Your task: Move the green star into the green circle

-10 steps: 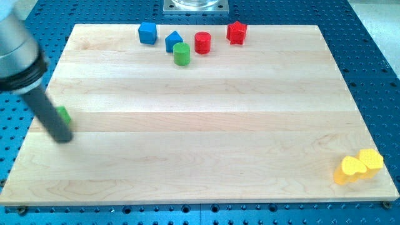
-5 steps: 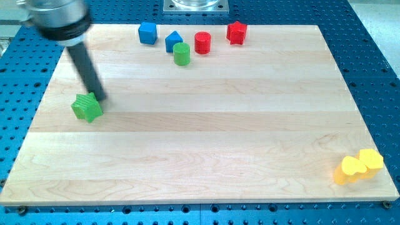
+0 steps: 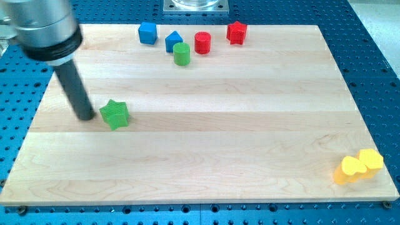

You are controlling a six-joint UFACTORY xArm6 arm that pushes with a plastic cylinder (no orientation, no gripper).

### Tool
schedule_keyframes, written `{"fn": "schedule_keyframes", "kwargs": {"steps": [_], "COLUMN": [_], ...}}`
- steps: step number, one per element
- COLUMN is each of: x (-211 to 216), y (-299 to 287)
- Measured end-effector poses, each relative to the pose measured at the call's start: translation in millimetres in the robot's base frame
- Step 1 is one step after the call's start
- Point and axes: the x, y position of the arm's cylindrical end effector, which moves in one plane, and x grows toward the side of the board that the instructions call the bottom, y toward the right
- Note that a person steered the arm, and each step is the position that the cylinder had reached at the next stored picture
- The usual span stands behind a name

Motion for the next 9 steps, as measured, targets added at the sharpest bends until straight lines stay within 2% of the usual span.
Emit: {"fn": "schedule_keyframes", "kwargs": {"steps": [1, 3, 4, 5, 6, 7, 8, 9], "x": [3, -59, -27, -38, -82, -57, -59, -86], "y": [64, 162, 176, 215, 215, 213, 181, 180]}}
